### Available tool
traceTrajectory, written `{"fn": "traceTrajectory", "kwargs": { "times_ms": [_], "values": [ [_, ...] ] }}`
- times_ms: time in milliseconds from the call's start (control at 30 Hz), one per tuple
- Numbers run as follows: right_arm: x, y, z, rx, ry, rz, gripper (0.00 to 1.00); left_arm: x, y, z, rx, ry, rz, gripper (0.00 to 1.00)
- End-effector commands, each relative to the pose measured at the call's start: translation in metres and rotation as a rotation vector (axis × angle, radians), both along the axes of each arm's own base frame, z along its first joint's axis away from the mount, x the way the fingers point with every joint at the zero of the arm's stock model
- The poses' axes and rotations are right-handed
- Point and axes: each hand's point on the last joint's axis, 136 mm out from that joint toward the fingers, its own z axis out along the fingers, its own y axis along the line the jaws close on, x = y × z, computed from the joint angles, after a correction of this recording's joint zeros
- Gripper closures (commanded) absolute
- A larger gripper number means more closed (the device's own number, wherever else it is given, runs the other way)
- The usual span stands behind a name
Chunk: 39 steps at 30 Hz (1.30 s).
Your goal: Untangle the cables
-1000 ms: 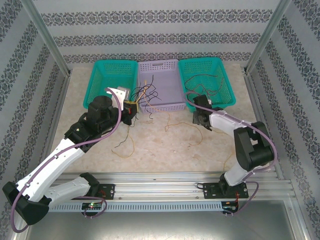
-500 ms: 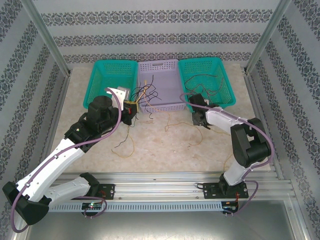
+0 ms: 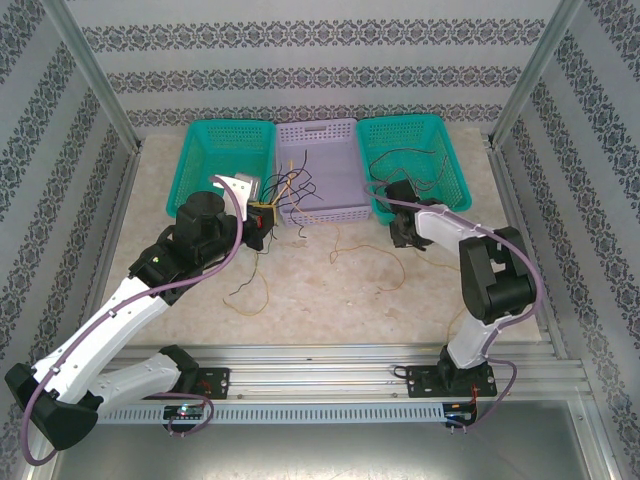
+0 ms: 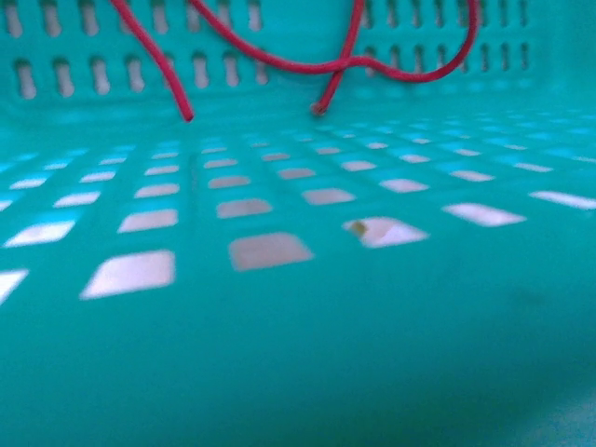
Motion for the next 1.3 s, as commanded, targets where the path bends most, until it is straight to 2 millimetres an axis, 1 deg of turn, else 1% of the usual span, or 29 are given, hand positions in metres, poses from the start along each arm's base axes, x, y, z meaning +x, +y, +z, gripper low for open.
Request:
{"fn": "traceTrajectory", "kwargs": {
  "times_ms": [0,200,300,367,500,833,900,1000,1067,1167,1267],
  "values": [
    [0.001,0.003,-0.002,0.017,0.042,0.025,0.59,-0.002,0.002,0.016,0.0,-0.044,-0.002,1.0],
    [0.004,0.0,-0.007,0.03,0.068,0.012,0.68,-0.002,0.002,0.015,0.0,-0.044,0.001,1.0],
    [0.006,-0.008,-0.008,-0.022,0.071,0.016,0.71,-0.002,0.002,0.015,0.001,-0.044,0.001,1.0],
    [0.004,-0.011,-0.012,-0.05,0.082,0.023,0.75,-0.002,0.002,0.016,0.0,-0.044,0.001,1.0],
    [0.005,-0.01,-0.01,-0.069,0.073,0.031,0.8,-0.002,0.002,0.015,0.002,-0.044,0.0,1.0],
    [0.005,-0.011,-0.01,-0.067,0.066,0.037,1.0,-0.002,0.002,0.016,0.003,-0.047,0.001,1.0],
    [0.004,-0.011,-0.006,-0.064,0.051,0.033,1.0,-0.002,0.002,0.016,0.002,-0.047,0.0,1.0],
    [0.0,-0.007,0.005,-0.028,0.003,0.023,1.0,-0.002,0.002,0.016,0.002,-0.047,0.0,1.0],
    [-0.003,0.002,0.016,0.032,-0.039,0.029,1.0,-0.003,0.003,0.017,0.0,-0.05,-0.001,1.0],
    [-0.008,0.014,0.045,0.068,-0.125,0.057,1.0,-0.003,0.002,0.017,0.0,-0.049,-0.001,1.0],
    [-0.012,0.03,0.08,0.112,-0.206,0.096,1.0,-0.003,0.001,0.016,-0.003,-0.044,-0.007,1.0]
  ]
}}
